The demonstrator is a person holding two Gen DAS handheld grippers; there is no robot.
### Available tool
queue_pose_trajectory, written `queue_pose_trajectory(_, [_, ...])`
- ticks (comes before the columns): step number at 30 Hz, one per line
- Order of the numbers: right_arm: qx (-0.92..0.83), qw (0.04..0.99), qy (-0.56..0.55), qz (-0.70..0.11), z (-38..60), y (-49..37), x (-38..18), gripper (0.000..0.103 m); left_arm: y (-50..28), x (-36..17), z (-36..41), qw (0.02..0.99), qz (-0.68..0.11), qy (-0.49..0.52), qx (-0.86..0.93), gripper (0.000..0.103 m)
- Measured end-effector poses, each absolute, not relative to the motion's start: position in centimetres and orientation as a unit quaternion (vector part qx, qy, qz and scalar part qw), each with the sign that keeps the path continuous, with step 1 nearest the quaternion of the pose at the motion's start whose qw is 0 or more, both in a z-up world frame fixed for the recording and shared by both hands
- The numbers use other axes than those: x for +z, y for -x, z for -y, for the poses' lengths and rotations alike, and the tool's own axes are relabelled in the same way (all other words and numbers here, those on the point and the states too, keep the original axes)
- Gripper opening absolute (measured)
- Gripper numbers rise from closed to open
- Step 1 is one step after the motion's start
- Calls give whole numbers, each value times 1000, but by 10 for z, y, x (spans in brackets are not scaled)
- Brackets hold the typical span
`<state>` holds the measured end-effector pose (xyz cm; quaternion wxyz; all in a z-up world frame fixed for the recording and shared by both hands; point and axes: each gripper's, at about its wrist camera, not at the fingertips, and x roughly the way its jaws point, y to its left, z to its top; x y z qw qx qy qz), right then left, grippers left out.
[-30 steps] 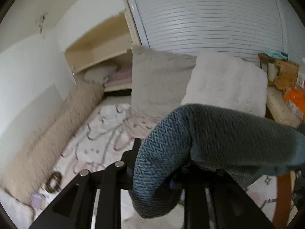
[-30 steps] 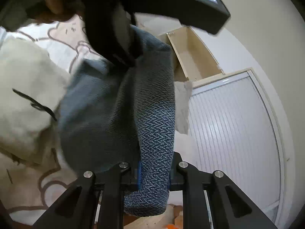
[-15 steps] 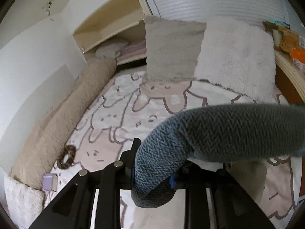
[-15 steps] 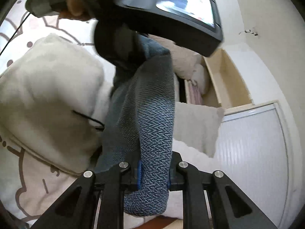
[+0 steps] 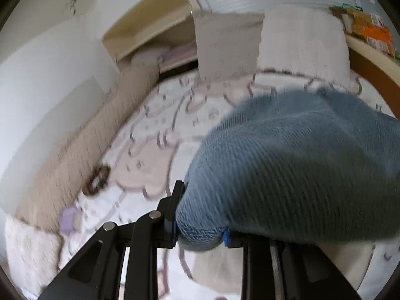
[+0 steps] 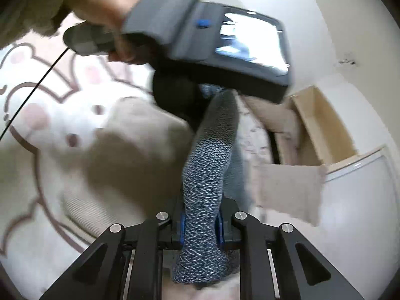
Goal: Fold clothes
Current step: 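Lower the pants onto the folded beige garment and open both grippers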
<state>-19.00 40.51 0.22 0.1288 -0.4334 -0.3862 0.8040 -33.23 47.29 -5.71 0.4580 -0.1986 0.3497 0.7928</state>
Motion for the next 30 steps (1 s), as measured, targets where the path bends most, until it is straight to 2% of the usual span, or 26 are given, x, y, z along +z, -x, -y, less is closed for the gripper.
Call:
queue_pose_trajectory(5, [783,180,446,393,-374,192,-67,18,331,-98,-463,446,-369,212,788,31])
queue_pose_trajectory(7, [777,198,445,399,-370,190,-86,20,337,-105,-458,432,-364,215,796,43])
queue_pose_trajectory(10, [782,210,434,394,-367,189,-100,33,351,-105,-443,408,-354,223,811,55])
queue_pose_trajectory(12, [787,214,422,396,-366,186,-105,39,367,-103,-431,376,-356,236,822,55])
queue_pose_trajectory(14, [793,211,413,395,-364,182,-103,55,385,-101,-417,340,-357,250,833,55])
queue_pose_trajectory(15, [800,204,409,389,-361,178,-97,59,394,-99,-408,321,-350,261,840,55])
queue_pose_trajectory(17, [828,180,381,370,-354,164,-76,72,416,-90,-386,284,-309,293,859,55])
queue_pose_trajectory(19, [857,151,346,349,-345,148,-52,72,430,-76,-368,268,-247,321,874,55])
queue_pose_trajectory(22, [902,119,347,226,-377,139,-19,72,429,-53,-358,279,-170,336,883,55])
queue_pose_trajectory(25, [925,135,352,52,-459,135,7,72,410,-32,-378,321,-140,330,877,55])
queue_pose_trajectory(27, [923,166,342,-60,-523,133,17,72,402,-37,-401,334,-148,339,867,55])
queue_pose_trajectory(30, [916,181,318,-165,-594,135,22,72,393,-53,-439,343,-171,358,851,55])
